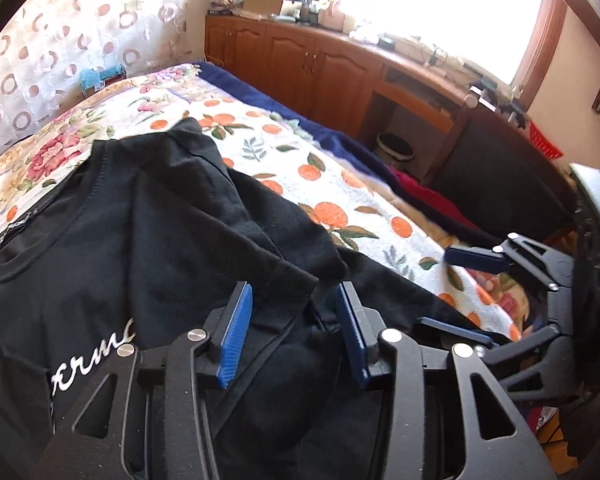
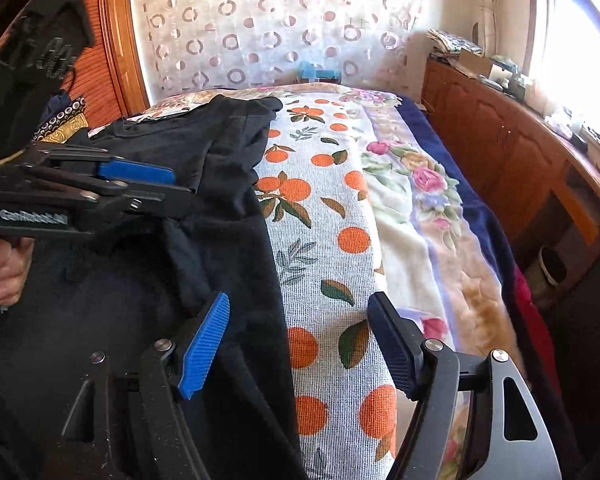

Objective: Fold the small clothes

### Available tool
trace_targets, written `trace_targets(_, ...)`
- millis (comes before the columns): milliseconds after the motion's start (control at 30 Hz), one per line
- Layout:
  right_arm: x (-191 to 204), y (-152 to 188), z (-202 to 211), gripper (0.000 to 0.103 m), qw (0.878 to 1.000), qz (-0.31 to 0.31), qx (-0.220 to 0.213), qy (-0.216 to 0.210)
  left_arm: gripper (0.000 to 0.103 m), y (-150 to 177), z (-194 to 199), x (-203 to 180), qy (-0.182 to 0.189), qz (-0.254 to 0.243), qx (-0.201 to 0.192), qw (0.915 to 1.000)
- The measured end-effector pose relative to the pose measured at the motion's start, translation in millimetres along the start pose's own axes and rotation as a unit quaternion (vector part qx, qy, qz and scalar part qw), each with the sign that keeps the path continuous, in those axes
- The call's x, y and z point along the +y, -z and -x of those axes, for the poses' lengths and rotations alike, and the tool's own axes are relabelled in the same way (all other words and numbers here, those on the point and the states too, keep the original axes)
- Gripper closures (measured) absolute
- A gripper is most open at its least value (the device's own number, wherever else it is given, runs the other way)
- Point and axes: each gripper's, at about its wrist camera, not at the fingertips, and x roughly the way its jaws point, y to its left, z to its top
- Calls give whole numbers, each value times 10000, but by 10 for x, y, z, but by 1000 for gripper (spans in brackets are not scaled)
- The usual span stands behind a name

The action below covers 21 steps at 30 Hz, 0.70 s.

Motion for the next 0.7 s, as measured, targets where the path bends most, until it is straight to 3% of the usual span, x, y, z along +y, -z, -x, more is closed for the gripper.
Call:
trace_targets(67, -8, 1, -26, 29, 10000, 9, -7, 15, 60, -1, -47, -9, -108, -54, 69, 9999)
trace_targets(100, -11, 11, -21, 29, 10000, 14, -14, 25, 73, 5, -35, -16, -198, -107, 38, 9997)
trace_targets(200, -37, 1, -54, 29, 10000, 19, -32, 12, 91, 16, 64, 30, -240, -130, -87, 9996)
trace_targets(267, -46, -10, -65, 28, 10000, 34, -21, 10, 97, 16, 185, 107, -323, -115, -274, 9990)
trace_targets(367, -56, -19, -67, 28, 10000, 39, -18, 4, 98, -34, 339, 276, -748, -91, -444, 9962)
trace_targets(700, -93, -45, -90, 28, 10000, 58, -30, 9, 98, 6, 912, 1123, -1267, 599, -785, 9870)
